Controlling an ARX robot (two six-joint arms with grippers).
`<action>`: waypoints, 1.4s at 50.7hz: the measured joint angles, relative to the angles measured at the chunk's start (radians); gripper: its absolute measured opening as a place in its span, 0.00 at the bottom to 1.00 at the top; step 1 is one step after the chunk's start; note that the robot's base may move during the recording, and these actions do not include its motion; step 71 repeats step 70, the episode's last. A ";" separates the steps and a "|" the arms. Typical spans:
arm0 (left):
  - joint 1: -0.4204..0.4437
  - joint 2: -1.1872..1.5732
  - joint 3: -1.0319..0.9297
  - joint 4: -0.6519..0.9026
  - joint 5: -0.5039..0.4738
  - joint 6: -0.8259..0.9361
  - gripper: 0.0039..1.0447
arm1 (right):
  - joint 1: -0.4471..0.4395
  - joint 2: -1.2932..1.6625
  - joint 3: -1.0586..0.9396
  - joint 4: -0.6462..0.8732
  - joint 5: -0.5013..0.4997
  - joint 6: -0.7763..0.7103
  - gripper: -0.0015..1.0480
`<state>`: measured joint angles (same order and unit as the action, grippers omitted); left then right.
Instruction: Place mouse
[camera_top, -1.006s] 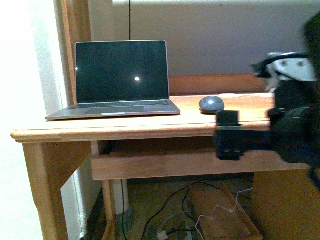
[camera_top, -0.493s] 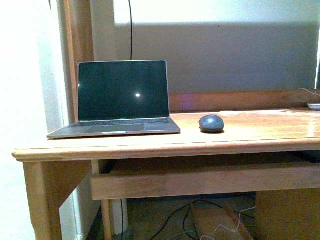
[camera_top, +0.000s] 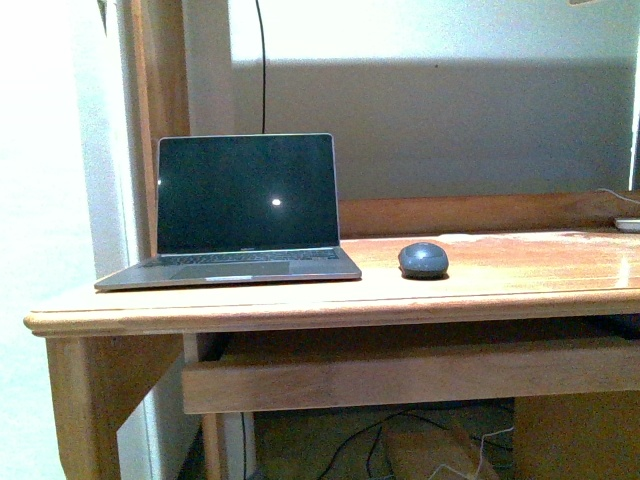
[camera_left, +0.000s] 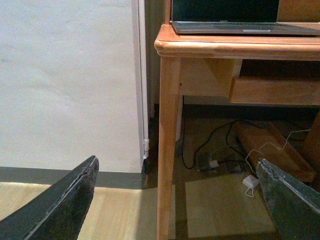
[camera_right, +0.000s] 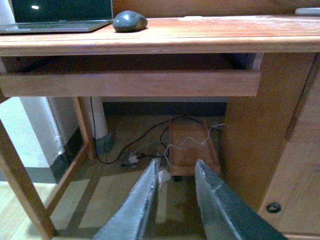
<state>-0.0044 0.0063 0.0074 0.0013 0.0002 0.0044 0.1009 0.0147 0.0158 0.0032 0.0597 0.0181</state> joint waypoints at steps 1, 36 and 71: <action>0.000 0.000 0.000 0.000 0.000 0.000 0.93 | -0.028 -0.002 0.000 -0.001 -0.024 -0.003 0.22; 0.000 0.000 0.000 0.000 0.000 0.000 0.93 | -0.097 -0.009 0.000 -0.003 -0.057 -0.015 0.55; 0.000 0.000 0.000 0.000 0.000 0.000 0.93 | -0.098 -0.009 0.000 -0.003 -0.057 -0.014 0.93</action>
